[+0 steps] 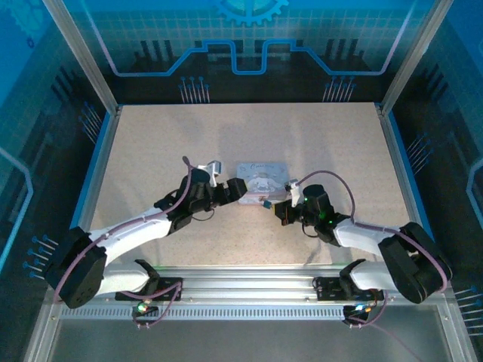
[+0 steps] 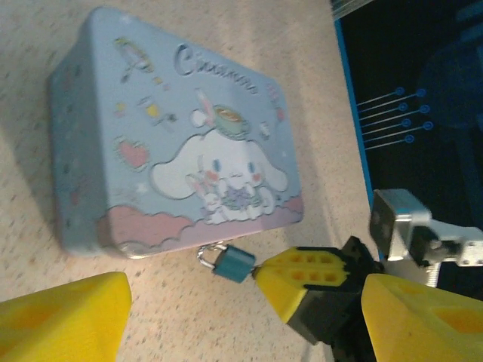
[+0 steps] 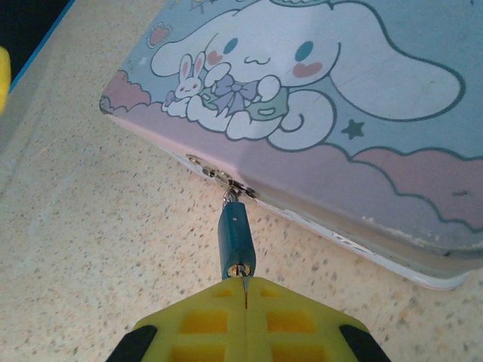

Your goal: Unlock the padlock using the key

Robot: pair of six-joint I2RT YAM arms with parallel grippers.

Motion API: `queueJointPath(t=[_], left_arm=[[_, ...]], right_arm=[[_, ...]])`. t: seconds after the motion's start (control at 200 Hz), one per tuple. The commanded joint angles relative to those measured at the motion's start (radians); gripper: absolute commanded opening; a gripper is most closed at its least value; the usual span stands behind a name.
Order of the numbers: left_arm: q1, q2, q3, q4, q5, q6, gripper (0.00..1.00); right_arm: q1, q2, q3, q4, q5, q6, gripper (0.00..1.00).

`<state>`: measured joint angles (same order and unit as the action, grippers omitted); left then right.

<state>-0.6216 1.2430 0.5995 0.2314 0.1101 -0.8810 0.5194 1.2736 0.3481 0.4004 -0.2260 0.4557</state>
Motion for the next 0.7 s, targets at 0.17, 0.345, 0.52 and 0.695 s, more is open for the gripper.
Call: queueJointPath(t=[0.17, 0.345, 0.52, 0.695], left_arm=[[-0.055, 0.01, -0.093, 0.137, -0.029, -0.297, 0.72], [-0.137, 0.048, -0.134, 0.251, -0.1, -0.436, 0.64], [-0.197, 0.119, -0.155, 0.354, -0.153, -0.538, 0.6], [-0.232, 0.193, -0.167, 0.46, -0.201, -0.608, 0.56]], right_arm=[[0.045, -0.054, 0.071, -0.227, 0.044, 0.178, 0.0], [0.076, -0.06, 0.083, -0.264, 0.09, 0.262, 0.0], [0.108, -0.078, 0.085, -0.272, 0.137, 0.331, 0.0], [0.128, -0.092, 0.075, -0.257, 0.166, 0.397, 0.0]])
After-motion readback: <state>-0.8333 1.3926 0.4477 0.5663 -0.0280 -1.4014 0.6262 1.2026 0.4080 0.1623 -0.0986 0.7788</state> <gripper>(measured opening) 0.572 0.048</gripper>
